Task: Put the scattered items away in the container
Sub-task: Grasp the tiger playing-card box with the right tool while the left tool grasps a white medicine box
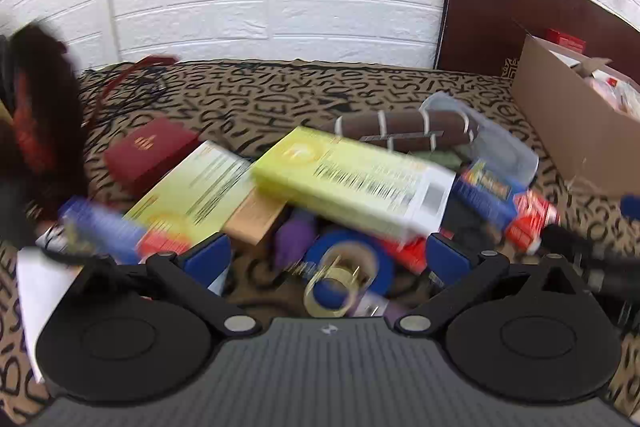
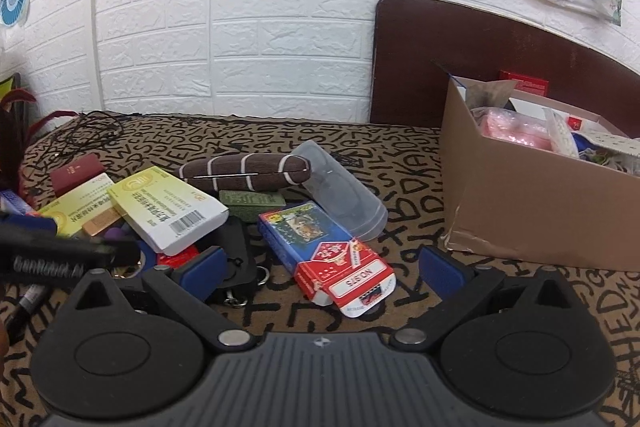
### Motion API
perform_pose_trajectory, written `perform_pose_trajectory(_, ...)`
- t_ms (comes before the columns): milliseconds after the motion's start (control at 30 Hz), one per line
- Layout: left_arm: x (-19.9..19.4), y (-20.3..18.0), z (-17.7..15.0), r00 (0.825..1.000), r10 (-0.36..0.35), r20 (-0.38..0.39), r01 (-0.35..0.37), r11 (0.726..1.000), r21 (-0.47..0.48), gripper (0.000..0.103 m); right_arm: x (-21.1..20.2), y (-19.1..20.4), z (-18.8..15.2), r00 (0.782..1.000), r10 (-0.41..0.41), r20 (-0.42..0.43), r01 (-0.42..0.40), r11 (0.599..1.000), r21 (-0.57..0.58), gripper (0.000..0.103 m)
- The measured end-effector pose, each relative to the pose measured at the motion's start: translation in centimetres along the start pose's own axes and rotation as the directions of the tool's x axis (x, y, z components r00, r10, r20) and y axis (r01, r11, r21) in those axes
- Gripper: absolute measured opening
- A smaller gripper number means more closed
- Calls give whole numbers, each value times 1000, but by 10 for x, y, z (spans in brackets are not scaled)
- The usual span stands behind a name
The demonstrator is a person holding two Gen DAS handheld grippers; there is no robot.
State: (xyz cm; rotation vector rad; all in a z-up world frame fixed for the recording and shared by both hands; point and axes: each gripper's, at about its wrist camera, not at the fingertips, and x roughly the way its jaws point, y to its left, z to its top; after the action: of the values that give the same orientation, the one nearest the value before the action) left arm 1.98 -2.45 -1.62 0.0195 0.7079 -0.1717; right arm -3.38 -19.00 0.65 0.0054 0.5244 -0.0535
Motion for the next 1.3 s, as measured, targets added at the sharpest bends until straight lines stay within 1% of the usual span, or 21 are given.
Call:
perform_pose_trajectory(167, 20, -11, 27, 999, 27, -32, -30, 996, -84, 103, 10, -10, 7, 1000, -11, -2, 11, 999, -32, 103)
perform_pose_trajectory(267, 33, -15, 36, 995, 78, -58, -85, 989, -122, 103, 17, -19, 14, 1000, -11, -6, 11, 999, -52, 103)
perform_pose_trajectory(367, 47, -16, 42, 987, 126, -100, -141, 976, -168, 103, 19, -26, 20, 1000, -20, 7, 20, 998, -68, 103)
perform_pose_trajectory(467, 58, -17, 38, 972, 174, -161, -203, 961, -188, 103, 20, -32, 23, 1000, -15, 17, 16, 997, -79, 103)
perform_pose_trajectory(533, 64, -13, 33, 965, 164, -205, -208, 954, -216, 103, 22, -36, 24, 1000, -6, 17, 8, 996, -84, 103)
perform_pose_trajectory(567, 64, -14, 30, 964, 172, -203, -216, 952, -219, 103, 23, -39, 25, 1000, -1, 15, 2, 996, -86, 103)
perform_pose_trajectory(600, 62, -16, 28, 959, 210, -189, -246, 949, -195, 103, 25, -41, 26, 1000, 8, 11, -7, 996, -85, 103)
perform_pose_trajectory(667, 63, -23, 27, 954, 237, -182, -266, 951, -157, 103, 31, -44, 27, 1000, 27, 3, -27, 997, -76, 103)
perform_pose_trajectory(700, 63, -28, 26, 951, 256, -175, -278, 953, -119, 103, 35, -45, 28, 999, 42, -4, -42, 996, -73, 103)
perform_pose_trajectory(733, 62, -28, 25, 950, 263, -171, -283, 953, -107, 103, 39, -46, 29, 998, 60, -18, -62, 995, -73, 103)
perform_pose_trajectory(800, 60, -26, 25, 944, 277, -179, -299, 948, -107, 103, 52, -48, 29, 993, 102, -66, -107, 992, -73, 103)
perform_pose_trajectory(867, 60, -23, 25, 929, 314, -196, -335, 939, -83, 103, 65, -50, 28, 981, 145, -128, -155, 985, -71, 103)
perform_pose_trajectory(900, 59, -23, 23, 928, 322, -189, -341, 937, -79, 103, 71, -50, 28, 977, 159, -145, -170, 983, -68, 103)
perform_pose_trajectory(1000, 55, -18, 21, 938, 299, -173, -315, 946, -71, 103, 85, -50, 25, 966, 198, -168, -211, 975, -64, 103)
perform_pose_trajectory(1033, 53, -16, 21, 941, 290, -172, -306, 950, -70, 103, 90, -50, 25, 960, 214, -179, -228, 971, -65, 100)
perform_pose_trajectory(1067, 51, -14, 20, 945, 279, -169, -294, 953, -69, 103, 94, -49, 25, 952, 235, -198, -253, 965, -69, 97)
perform_pose_trajectory(1100, 57, -16, 21, 950, 266, -164, -280, 958, -67, 103, 97, -49, 24, 941, 257, -220, -278, 958, -72, 91)
perform_pose_trajectory(1133, 56, -15, 21, 953, 257, -160, -270, 961, -65, 103, 100, -48, 23, 932, 275, -239, -299, 951, -73, 89)
perform_pose_trajectory(1200, 60, -17, 22, 960, 238, -147, -248, 967, -54, 103, 105, -47, 20, 911, 305, -279, -340, 937, -85, 88)
perform_pose_trajectory(1233, 59, -17, 21, 963, 230, -140, -240, 969, -53, 103, 107, -46, 19, 904, 314, -289, -353, 931, -95, 88)
perform_pose_trajectory(1300, 57, -16, 18, 969, 216, -123, -223, 974, -47, 103, 109, -43, 18, 903, 319, -287, -367, 921, -130, 89)
